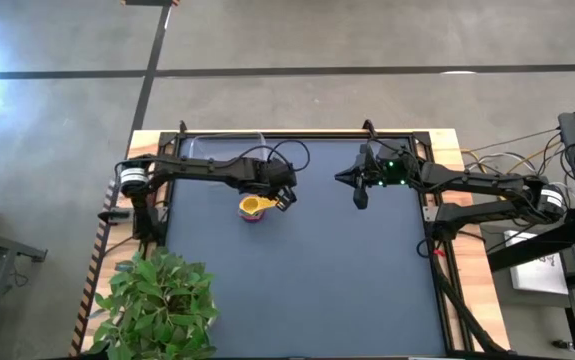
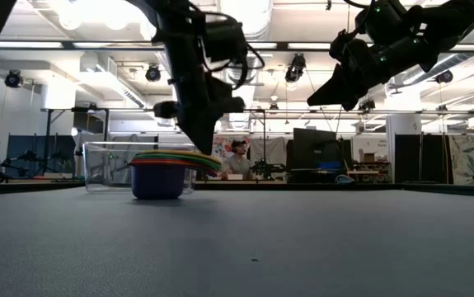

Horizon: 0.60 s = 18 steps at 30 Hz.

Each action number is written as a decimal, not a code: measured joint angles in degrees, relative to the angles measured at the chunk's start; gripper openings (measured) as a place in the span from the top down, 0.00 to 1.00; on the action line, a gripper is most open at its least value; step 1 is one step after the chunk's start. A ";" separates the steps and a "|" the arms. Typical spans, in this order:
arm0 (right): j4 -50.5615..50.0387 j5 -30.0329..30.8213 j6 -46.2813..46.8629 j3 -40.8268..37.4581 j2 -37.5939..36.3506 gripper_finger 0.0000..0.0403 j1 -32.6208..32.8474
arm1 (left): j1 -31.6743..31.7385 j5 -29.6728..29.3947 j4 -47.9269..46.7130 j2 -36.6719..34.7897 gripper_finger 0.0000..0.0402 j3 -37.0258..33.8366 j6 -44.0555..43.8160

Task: Nest measuring cups in basket
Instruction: Adjust the nested measuring cups

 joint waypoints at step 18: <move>-0.05 0.00 -0.20 0.00 -0.01 0.94 0.00 | -0.58 14.80 -5.70 4.44 1.00 4.48 7.96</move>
